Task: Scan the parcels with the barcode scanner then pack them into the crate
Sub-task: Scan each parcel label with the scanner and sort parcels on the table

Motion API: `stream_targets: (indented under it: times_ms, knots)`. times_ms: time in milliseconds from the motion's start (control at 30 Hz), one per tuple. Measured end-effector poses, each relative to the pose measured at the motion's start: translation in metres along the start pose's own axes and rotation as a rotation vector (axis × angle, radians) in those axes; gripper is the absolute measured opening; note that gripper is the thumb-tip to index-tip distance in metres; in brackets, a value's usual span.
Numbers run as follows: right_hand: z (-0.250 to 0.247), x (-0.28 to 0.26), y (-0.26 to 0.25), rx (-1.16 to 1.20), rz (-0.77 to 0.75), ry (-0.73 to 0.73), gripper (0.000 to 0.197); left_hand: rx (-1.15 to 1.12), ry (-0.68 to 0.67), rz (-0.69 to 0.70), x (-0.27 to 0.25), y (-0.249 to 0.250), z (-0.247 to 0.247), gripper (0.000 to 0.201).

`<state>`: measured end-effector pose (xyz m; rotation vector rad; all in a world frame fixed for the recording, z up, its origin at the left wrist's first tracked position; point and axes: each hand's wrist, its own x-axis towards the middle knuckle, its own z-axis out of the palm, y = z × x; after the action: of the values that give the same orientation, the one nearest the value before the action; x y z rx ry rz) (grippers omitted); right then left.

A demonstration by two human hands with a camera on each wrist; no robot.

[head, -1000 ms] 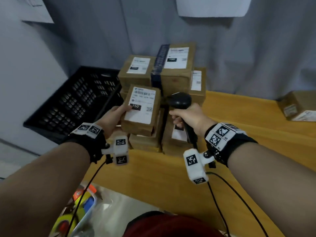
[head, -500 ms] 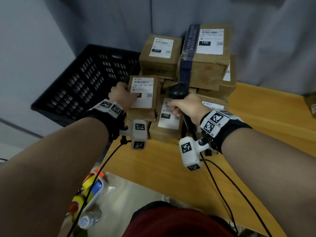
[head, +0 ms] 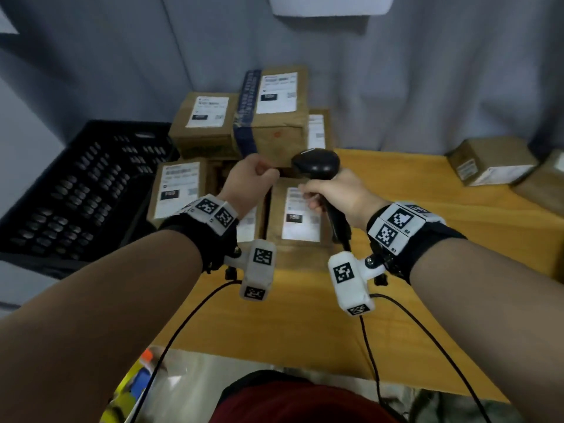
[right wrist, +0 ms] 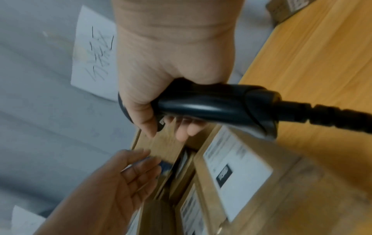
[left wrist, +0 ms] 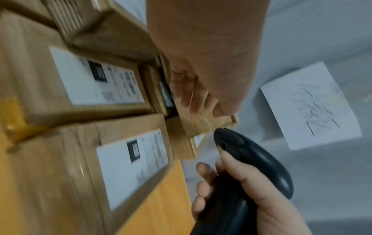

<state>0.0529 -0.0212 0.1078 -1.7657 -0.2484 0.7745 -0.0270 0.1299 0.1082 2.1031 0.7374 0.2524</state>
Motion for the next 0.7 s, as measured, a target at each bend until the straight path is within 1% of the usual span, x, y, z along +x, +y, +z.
stream_targets:
  times_ms: [100,200,267,333,400,500,567,633,700]
  knots:
    - [-0.062,-0.020,0.011,0.003,-0.011,0.100,0.009,0.006,-0.064,0.062,-0.008,0.037,0.042,0.019]
    - [-0.130,-0.046,0.027,0.037,-0.007,0.197,0.011,0.021,-0.155,0.108,-0.020,0.073,0.093,0.025]
    - [-0.176,-0.067,0.040,0.012,0.003,0.250,0.010,0.028,-0.212,0.113,-0.032,0.099,0.133,0.028]
    - [-0.221,-0.089,0.054,-0.039,0.014,0.290,0.007,0.008,-0.283,0.109,-0.048,0.128,0.175,0.024]
    - [-0.265,-0.108,0.067,-0.067,0.013,0.333,0.008,-0.010,-0.349,0.114,-0.062,0.155,0.216,0.026]
    - [-0.328,-0.132,0.091,-0.046,0.003,0.412,0.020,-0.037,-0.406,0.110,-0.081,0.190,0.274,0.022]
    - [-0.367,-0.148,0.110,-0.044,0.028,0.479,0.028,-0.040,-0.448,0.109,-0.094,0.208,0.310,0.020]
    - [-0.398,-0.160,0.130,-0.122,0.080,0.538,0.031,-0.010,-0.516,0.130,-0.103,0.220,0.339,0.019]
    - [-0.434,-0.166,0.152,-0.225,0.133,0.611,0.047,0.092,-0.564,0.181,-0.108,0.234,0.368,0.024]
